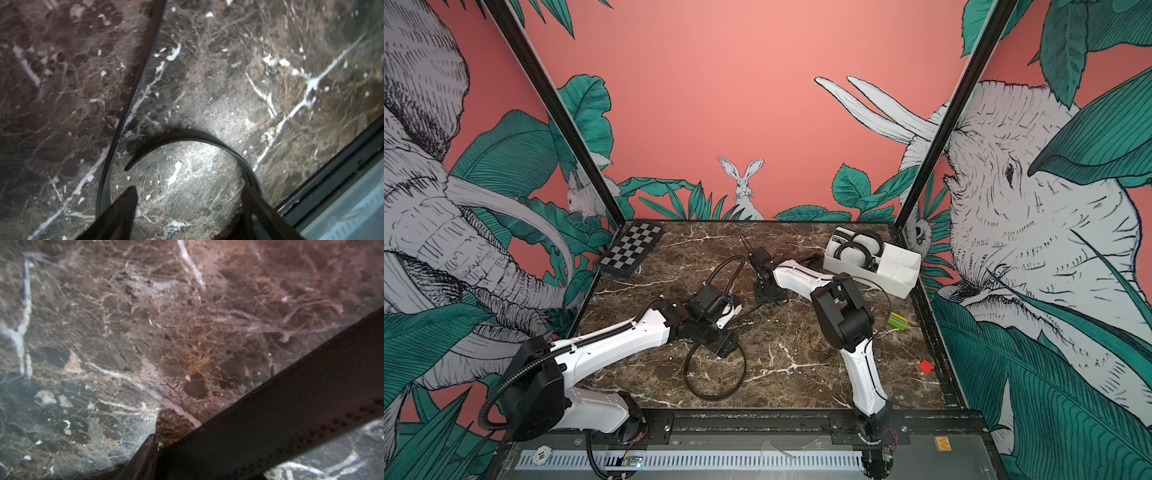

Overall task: Place the belts into the storage roll
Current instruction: Roll the belt at the center of the board.

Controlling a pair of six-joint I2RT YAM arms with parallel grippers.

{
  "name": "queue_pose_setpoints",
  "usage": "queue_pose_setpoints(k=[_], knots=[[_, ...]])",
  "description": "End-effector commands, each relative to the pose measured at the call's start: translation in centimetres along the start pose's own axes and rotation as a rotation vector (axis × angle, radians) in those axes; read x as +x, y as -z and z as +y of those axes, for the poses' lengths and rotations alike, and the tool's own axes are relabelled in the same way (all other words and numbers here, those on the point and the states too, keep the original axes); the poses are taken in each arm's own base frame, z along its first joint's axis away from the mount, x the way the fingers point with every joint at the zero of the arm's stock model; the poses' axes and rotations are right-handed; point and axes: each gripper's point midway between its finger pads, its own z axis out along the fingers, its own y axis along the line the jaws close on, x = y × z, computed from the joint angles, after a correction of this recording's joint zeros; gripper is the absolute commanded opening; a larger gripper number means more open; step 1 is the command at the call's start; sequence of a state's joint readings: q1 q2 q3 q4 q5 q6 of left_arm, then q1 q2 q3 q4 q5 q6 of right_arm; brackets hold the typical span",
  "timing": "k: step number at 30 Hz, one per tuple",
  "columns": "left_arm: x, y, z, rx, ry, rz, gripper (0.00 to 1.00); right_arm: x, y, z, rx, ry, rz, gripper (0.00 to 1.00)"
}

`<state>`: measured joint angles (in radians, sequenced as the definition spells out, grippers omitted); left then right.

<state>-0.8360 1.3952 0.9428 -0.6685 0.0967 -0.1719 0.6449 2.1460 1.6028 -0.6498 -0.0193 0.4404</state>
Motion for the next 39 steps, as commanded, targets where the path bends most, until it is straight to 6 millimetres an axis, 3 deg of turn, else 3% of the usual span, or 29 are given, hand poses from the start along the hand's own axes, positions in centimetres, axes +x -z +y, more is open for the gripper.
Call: queue_pose_setpoints(k=[1, 6, 14, 24, 30, 35, 38, 39], knots=[[-0.1, 0.6, -0.5, 0.023, -0.200, 0.028, 0.88, 3.3, -2.7, -1.3, 0.040, 0.025, 0.123, 0.51], [1.0, -1.4, -0.5, 0.038, -0.178, 0.144, 0.91, 3.3, -2.6, -1.4, 0.044, 0.036, 0.123, 0.52], [-0.7, -2.9, -1.2, 0.051, 0.213, 0.108, 0.84, 3.2, -2.6, -1.5, 0.048, 0.039, 0.123, 0.52], [-0.7, -1.4, -2.9, 0.041, 0.532, 0.108, 0.77, 3.2, -2.8, -1.5, 0.046, 0.041, 0.123, 0.53], [1.0, -4.0, -1.9, -0.062, 0.612, 0.203, 0.73, 3.3, -3.0, -1.5, 0.042, 0.038, 0.118, 0.53], [0.8, -6.3, -0.7, -0.091, 0.608, 0.224, 0.70, 3.5, -3.1, -1.6, 0.043, 0.042, 0.118, 0.54], [-0.4, -7.3, 0.3, -0.104, 0.601, 0.203, 0.57, 3.9, -3.4, -1.6, 0.041, 0.043, 0.132, 0.51], [-0.5, -7.7, 0.8, -0.118, 0.604, 0.204, 0.47, 4.2, -3.4, -1.7, 0.042, 0.043, 0.139, 0.50]])
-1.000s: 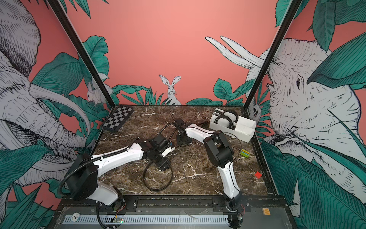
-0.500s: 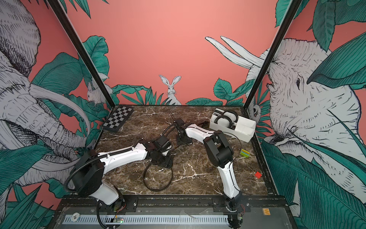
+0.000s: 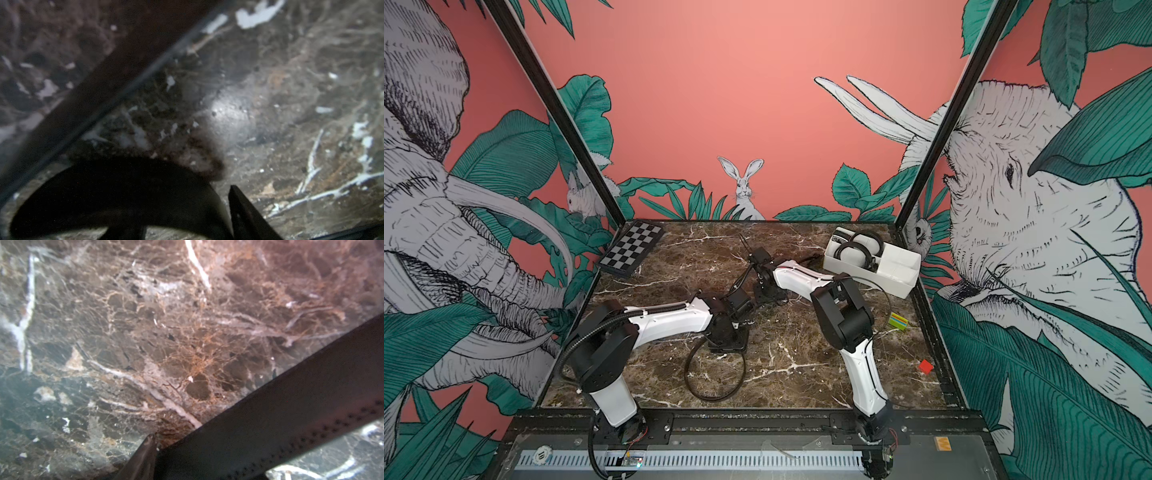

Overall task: Place the belts into the storage roll
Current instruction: Roll the belt at the center of the board.

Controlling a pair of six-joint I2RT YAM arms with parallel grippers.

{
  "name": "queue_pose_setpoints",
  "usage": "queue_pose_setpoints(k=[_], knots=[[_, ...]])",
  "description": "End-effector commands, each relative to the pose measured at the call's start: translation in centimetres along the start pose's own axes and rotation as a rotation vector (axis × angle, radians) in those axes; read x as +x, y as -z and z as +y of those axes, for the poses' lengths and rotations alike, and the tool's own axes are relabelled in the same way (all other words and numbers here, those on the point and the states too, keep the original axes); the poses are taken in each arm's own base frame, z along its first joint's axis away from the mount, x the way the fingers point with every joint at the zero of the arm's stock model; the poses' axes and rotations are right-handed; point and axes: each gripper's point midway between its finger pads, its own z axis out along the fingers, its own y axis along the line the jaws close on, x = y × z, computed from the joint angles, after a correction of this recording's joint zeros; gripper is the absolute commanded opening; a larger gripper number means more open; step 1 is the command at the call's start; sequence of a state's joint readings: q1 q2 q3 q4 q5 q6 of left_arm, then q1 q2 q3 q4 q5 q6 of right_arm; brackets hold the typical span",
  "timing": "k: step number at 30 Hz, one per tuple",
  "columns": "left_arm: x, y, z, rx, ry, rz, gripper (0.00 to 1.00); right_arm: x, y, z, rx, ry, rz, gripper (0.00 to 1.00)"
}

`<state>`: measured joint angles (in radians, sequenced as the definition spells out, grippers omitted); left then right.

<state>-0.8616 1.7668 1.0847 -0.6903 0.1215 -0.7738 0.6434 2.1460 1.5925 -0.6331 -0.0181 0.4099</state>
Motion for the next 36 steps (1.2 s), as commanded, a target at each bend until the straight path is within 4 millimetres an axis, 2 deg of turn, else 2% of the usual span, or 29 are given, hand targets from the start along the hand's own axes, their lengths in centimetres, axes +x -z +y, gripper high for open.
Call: queue_pose_setpoints(k=[1, 3, 5, 8, 9, 10, 13, 17, 21, 27, 32, 34, 36], knots=[[-2.2, -0.5, 0.6, -0.033, 0.023, -0.042, 0.32, 4.6, -3.1, -1.6, 0.046, 0.016, 0.154, 0.49], [-3.0, -0.9, 2.1, -0.071, 0.051, -0.056, 0.17, 5.4, -2.7, -2.0, 0.052, 0.015, 0.164, 0.49], [-4.5, -0.7, 4.1, -0.119, 0.080, -0.108, 0.09, 6.7, -2.2, -2.4, 0.054, 0.011, 0.179, 0.49], [-7.2, -0.1, 5.9, -0.151, 0.108, -0.203, 0.06, 9.0, -1.5, -2.5, 0.030, -0.015, 0.214, 0.49], [-7.9, 0.0, 5.7, -0.145, 0.102, -0.226, 0.05, 10.1, -1.4, -2.3, 0.019, -0.021, 0.229, 0.49], [-9.2, 0.2, 6.7, -0.155, 0.131, -0.247, 0.04, 11.6, -1.2, -2.3, 0.012, -0.027, 0.255, 0.49], [-12.0, 0.3, 6.8, -0.165, 0.130, -0.300, 0.02, 14.6, -0.1, -1.5, -0.009, -0.032, 0.290, 0.50], [-14.7, -0.8, 7.2, -0.152, 0.178, -0.291, 0.01, 18.3, 1.3, -0.2, -0.025, -0.033, 0.327, 0.53], [-16.3, -2.4, 7.4, -0.108, 0.227, -0.278, 0.00, 20.5, 2.2, 1.9, -0.077, -0.060, 0.334, 0.55], [-17.9, -4.0, 8.1, -0.065, 0.294, -0.285, 0.00, 21.3, 3.0, 7.1, -0.174, -0.007, 0.353, 0.64], [-19.8, -4.7, 7.7, -0.026, 0.321, -0.296, 0.00, 20.1, 4.2, 10.9, -0.256, 0.098, 0.371, 0.70], [-20.2, -5.0, 7.4, -0.021, 0.314, -0.287, 0.00, 19.4, 5.2, 11.2, -0.251, 0.147, 0.371, 0.74], [-20.4, -5.1, 7.6, -0.024, 0.313, -0.278, 0.00, 18.1, 6.7, 9.7, -0.180, 0.207, 0.344, 0.81]])
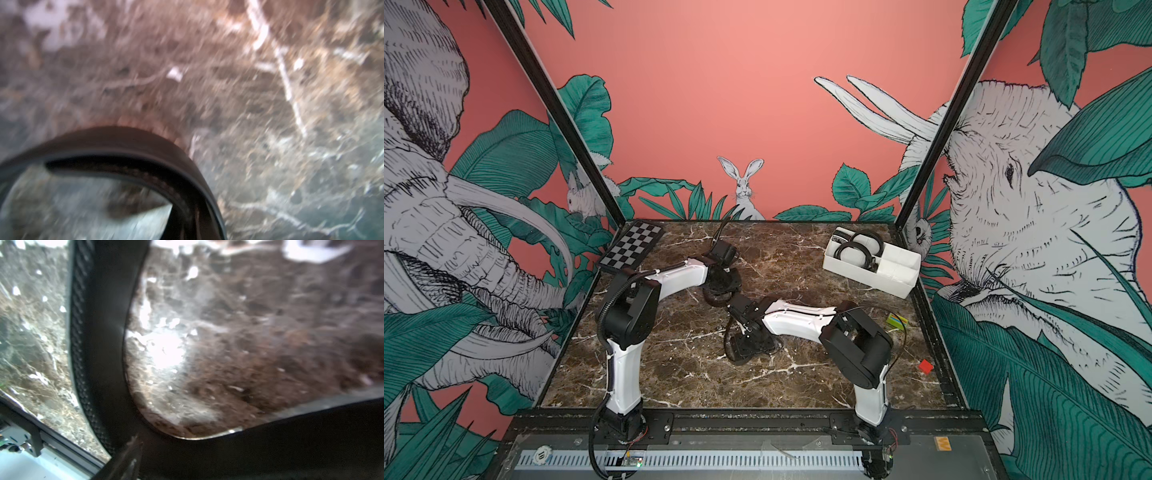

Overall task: Place the belts into the storage roll
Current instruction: Roll the belt at the center of the board.

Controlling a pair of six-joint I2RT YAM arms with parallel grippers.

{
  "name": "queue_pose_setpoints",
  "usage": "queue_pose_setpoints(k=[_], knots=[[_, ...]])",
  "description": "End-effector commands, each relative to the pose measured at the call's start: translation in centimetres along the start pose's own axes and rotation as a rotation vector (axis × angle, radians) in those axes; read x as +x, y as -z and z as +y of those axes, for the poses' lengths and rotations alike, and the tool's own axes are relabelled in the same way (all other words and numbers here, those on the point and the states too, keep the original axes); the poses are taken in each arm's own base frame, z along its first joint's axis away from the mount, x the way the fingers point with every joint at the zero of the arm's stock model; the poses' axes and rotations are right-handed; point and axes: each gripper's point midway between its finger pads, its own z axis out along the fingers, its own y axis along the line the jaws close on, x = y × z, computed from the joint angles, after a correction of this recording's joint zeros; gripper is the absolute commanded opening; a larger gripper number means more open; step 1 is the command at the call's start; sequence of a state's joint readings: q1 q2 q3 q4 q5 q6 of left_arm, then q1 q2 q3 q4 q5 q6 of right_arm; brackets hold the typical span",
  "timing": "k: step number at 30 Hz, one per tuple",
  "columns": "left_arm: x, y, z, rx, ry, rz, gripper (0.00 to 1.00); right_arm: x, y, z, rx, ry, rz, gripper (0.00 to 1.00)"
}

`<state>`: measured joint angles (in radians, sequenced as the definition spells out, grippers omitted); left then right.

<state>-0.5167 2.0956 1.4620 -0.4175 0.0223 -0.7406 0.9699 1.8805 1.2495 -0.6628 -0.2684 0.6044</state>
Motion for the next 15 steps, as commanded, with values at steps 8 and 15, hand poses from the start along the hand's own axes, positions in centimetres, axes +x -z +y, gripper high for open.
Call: queue_pose_setpoints(k=[8, 15], knots=[[2.0, -5.6, 4.2, -0.103, 0.074, 0.112, 0.00, -3.0, 9.4, -9.6, 0.219, 0.094, -0.045, 0.97], [0.5, -6.6, 3.4, -0.100, 0.073, 0.127, 0.00, -7.4, 10.1, -19.7, 0.325, -0.040, -0.162, 0.99]])
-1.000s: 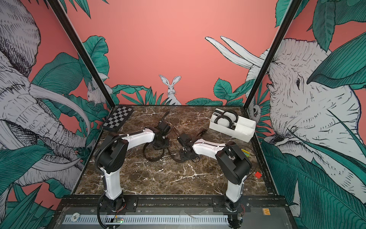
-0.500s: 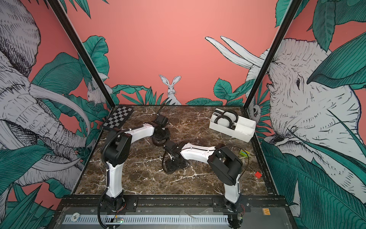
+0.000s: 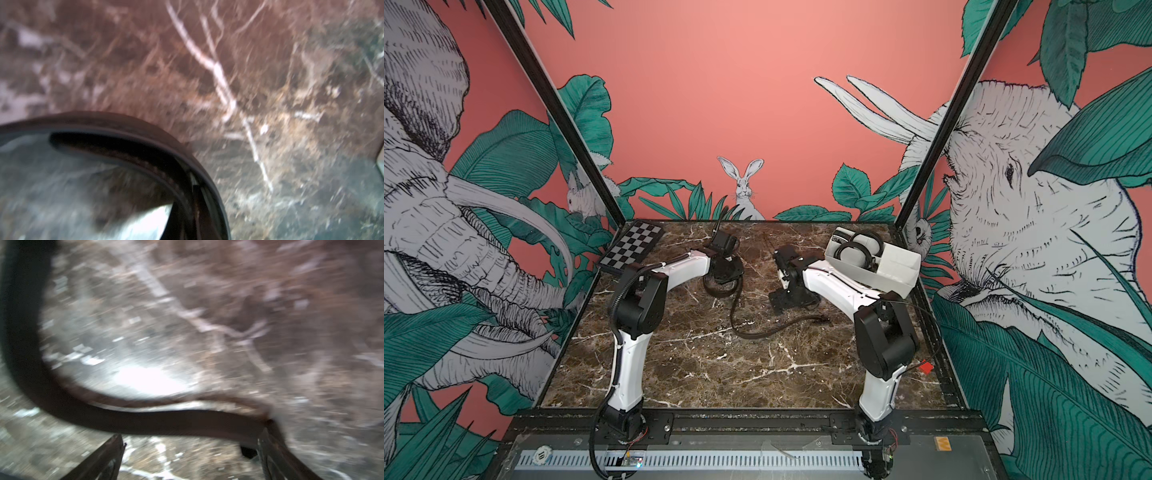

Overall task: Place the belts into the storage roll
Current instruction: Roll the belt at the center of the board.

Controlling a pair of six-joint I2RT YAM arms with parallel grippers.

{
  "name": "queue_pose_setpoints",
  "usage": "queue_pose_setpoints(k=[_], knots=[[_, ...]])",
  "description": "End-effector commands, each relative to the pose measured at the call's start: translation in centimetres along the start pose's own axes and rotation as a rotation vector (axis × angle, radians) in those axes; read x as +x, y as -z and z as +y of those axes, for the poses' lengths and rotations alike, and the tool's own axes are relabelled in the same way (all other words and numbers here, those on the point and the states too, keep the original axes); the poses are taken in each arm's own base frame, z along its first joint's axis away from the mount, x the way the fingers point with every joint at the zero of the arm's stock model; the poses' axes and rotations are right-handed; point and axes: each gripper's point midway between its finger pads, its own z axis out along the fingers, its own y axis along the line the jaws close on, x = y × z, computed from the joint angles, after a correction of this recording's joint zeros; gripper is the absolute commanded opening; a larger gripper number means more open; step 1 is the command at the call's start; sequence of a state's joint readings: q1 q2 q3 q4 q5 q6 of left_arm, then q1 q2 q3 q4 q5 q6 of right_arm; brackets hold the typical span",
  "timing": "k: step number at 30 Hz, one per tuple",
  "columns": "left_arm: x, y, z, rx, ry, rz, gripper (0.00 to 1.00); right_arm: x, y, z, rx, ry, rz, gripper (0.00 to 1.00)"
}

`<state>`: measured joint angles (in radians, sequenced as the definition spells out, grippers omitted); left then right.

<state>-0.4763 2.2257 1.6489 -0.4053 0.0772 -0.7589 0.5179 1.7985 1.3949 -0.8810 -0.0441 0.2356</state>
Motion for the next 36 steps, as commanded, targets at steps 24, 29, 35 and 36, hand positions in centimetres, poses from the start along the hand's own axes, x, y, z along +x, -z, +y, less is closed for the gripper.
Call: queue_pose_setpoints(k=[24, 29, 35, 36], knots=[[2.6, -6.4, 3.1, -0.123, 0.029, 0.182, 0.00, -0.6, -5.6, 23.1, -0.615, 0.068, 0.070, 0.99], [3.1, -6.5, 2.9, -0.104, 0.038, 0.202, 0.00, -3.7, -3.5, 21.4, -0.641, 0.019, -0.018, 0.99], [5.1, -6.9, 1.4, -0.038, 0.051, 0.275, 0.00, -6.2, -2.3, 11.6, -0.449, -0.098, -0.133, 0.99], [5.3, -6.8, 1.3, -0.035, 0.048, 0.280, 0.00, -6.9, -2.3, 10.6, -0.432, -0.104, -0.151, 0.99]])
